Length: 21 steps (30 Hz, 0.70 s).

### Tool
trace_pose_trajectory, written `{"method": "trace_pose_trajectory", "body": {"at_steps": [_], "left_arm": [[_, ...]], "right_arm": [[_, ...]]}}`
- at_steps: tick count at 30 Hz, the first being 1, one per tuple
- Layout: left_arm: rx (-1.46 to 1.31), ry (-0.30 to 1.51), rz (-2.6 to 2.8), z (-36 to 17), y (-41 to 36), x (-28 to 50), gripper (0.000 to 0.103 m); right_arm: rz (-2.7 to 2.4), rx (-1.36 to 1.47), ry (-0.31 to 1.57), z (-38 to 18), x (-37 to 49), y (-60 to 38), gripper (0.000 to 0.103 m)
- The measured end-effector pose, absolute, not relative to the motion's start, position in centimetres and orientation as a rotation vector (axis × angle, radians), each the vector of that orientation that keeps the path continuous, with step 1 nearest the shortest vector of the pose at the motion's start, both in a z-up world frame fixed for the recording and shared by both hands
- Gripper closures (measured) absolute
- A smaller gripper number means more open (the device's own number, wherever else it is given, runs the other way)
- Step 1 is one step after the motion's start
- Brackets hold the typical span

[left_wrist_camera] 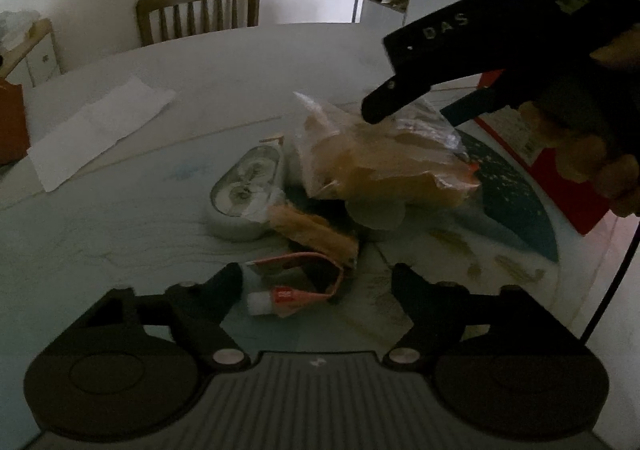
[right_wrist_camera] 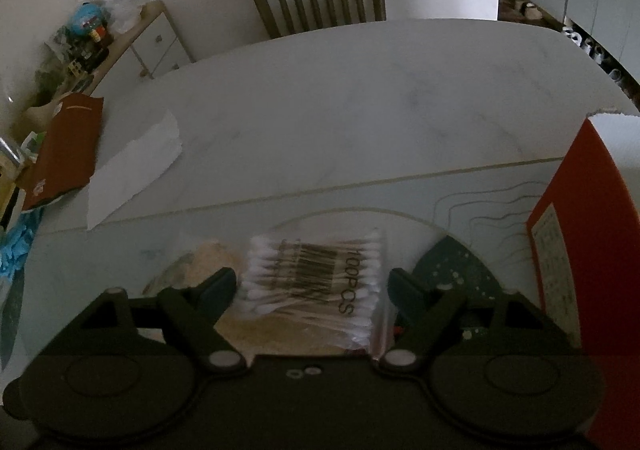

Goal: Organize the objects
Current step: 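Grasp the cotton swab bag with the right tool while the left tool reaches the small red-white tube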

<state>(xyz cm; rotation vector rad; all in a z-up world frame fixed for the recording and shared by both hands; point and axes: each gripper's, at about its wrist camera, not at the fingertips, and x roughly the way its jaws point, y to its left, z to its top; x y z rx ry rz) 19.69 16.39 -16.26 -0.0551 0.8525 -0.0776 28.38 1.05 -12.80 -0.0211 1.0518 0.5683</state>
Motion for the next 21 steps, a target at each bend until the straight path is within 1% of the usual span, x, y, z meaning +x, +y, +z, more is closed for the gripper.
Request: {"method": "trace_pose_trajectory", "body": {"at_steps": [2,3,5,13,21], "left_arm": [[-0.035,0.852,-0.070,-16.2,16.1,19.7,0.041],[-0.027,0.852,-0.065,-16.1,16.1,19.8,0.044],[-0.025,0.854,-0.057,-16.0,16.1,19.8,0.055],[-0.052,0.871,-0.048,-15.5,16.3,19.8,0.055],[-0.078,0.871,-0.047,-13.7,16.5,18.4,0.055]], "right_arm": [[0.571,-0.023,1.047,-12.6,28.2,1.0,0.032],[0.576,-0.023,1.046,-12.5,28.2,1.0,0.032],[0.578,-0.029,1.038,-12.3,28.0,0.9,0.034],[0.585,0.000,1.006,-10.6,26.9,-0.4,0.034],[0.602,-0.011,0.989,-8.0,24.6,-2.9,0.034]]}}
